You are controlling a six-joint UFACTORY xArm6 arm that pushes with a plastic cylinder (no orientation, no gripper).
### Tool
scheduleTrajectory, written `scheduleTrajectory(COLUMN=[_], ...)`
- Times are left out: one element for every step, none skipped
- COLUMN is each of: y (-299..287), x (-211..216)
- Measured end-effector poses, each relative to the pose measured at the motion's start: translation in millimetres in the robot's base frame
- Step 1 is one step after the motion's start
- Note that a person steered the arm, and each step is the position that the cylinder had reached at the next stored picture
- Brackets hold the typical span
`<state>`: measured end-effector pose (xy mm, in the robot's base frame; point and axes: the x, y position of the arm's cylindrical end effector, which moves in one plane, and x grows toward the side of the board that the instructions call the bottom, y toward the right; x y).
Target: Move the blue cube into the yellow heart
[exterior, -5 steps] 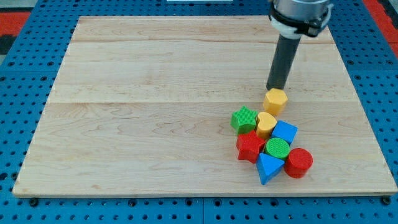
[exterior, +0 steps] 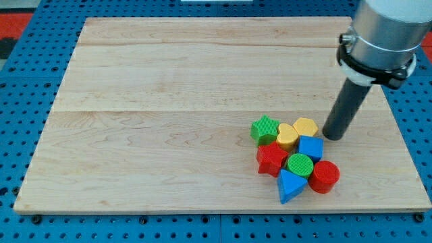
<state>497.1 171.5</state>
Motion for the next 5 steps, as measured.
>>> scheduleTrajectory(y=[-16.2,-29.3,-29.3,-29.3,-32.2], x=[-3.1,-5.0,-5.5,-31.1,-31.1])
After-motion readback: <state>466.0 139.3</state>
